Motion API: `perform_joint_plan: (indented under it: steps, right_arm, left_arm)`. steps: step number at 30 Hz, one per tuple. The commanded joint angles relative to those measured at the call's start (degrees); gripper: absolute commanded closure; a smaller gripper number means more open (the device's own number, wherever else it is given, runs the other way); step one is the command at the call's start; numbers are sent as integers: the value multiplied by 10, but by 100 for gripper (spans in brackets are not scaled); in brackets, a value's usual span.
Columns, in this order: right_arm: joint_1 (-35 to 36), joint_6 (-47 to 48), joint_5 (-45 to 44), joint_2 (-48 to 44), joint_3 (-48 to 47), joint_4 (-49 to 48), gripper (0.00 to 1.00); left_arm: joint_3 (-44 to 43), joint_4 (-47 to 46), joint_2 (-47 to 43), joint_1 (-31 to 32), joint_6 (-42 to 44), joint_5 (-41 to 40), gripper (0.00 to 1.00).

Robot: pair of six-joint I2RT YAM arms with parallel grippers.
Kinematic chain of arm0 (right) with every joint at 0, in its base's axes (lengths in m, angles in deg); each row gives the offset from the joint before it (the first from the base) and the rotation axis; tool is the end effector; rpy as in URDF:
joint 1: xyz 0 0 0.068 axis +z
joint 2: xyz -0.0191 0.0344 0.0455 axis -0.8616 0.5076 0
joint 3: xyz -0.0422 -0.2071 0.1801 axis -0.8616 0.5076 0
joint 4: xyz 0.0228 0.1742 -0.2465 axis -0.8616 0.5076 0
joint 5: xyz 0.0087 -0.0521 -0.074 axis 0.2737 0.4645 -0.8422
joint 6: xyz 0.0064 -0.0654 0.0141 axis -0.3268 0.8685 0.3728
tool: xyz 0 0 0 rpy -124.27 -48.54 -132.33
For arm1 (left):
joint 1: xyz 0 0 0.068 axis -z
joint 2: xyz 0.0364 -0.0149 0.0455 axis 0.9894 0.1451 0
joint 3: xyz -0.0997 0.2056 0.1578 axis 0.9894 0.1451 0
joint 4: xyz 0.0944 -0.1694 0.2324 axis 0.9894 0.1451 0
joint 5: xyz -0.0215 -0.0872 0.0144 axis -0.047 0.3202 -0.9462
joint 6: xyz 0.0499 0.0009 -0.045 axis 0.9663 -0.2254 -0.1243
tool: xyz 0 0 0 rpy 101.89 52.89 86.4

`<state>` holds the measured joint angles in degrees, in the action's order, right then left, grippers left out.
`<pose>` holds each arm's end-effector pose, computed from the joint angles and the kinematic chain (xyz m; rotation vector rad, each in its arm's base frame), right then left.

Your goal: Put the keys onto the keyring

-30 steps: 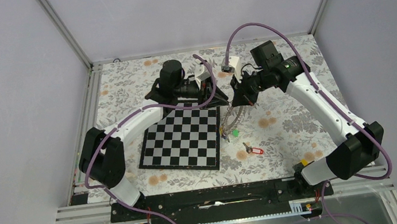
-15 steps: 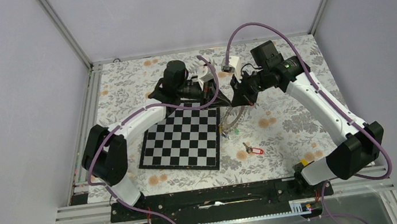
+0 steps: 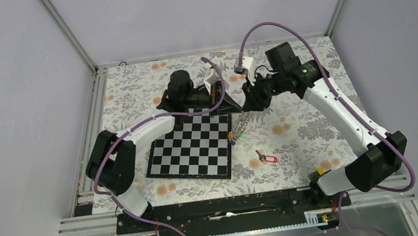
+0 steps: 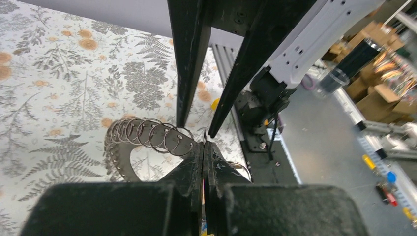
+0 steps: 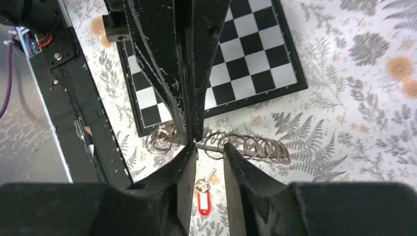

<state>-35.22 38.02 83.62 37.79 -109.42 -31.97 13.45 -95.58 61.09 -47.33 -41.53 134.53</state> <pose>0.2978 0.1701 0.3734 -1.2485 1.8718 0.7328 0.3189 -0.2777 0.2713 1.1822 1.3867 -1.6174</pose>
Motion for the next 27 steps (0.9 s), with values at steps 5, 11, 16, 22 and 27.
perform_joint_plan:
  steps: [5,11,16,22,27]
  right_arm:
    - [-13,-19,14,-45,-15,-48,64]
    - [-52,-54,115,-49,-16,-59,66]
    - [-81,-79,174,-60,2,-79,66]
    - [-89,-104,202,-61,24,-99,66]
    - [-90,-115,223,-56,37,-116,66]
  left_arm:
    - [35,-227,-30,-2,-229,-49,100]
    - [38,-221,-34,-4,-275,-73,100]
    - [32,-188,-42,-8,-294,-87,100]
    - [48,-247,-55,-25,-330,-78,100]
    - [54,-263,-62,-37,-363,-85,100]
